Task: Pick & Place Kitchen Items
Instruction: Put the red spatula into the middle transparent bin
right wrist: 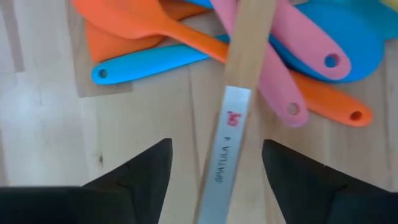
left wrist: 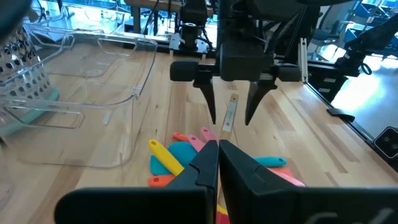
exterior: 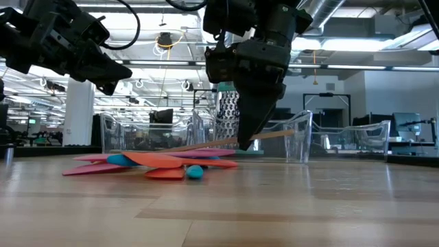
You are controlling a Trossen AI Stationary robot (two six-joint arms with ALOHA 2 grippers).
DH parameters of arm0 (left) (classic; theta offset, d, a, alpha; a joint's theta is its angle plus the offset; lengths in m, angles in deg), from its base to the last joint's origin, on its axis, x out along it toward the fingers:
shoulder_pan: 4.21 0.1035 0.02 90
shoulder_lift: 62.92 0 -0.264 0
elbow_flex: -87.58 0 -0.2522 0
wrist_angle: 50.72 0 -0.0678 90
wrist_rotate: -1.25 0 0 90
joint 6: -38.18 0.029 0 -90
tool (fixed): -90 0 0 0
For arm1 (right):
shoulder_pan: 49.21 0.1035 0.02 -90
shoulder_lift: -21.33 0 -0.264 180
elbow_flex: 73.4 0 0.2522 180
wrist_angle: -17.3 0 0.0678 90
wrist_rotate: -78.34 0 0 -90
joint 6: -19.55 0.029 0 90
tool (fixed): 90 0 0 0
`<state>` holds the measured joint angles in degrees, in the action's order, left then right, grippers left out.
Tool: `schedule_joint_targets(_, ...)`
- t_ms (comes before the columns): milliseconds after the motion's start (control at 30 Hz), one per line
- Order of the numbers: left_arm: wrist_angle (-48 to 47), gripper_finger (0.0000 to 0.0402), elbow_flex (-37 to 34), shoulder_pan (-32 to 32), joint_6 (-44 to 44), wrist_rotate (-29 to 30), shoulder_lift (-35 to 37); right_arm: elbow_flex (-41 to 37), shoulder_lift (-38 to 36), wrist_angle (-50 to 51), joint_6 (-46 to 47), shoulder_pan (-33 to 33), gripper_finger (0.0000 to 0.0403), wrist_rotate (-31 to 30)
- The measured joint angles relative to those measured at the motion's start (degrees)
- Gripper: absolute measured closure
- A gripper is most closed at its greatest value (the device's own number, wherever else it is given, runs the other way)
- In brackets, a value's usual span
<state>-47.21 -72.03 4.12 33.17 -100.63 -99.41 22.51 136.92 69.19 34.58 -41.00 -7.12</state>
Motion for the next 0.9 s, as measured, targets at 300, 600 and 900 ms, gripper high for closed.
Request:
schedule_joint_targets(300,0.0,0.0399,0.0,0.0,0.0,0.0,0.0,0.0,0.0,0.0,0.0,0.0,0.0172,-1.0)
schedule_joint_targets(600,0.0,0.0399,0.0,0.0,0.0,0.0,0.0,-2.6,0.0,-3.7,0.0,0.0,0.0173,-1.6)
schedule_joint_targets(900,0.0,0.0399,0.0,0.0,0.0,0.0,0.0,-6.0,0.1,-7.5,0.5,0.0,0.0173,-1.6)
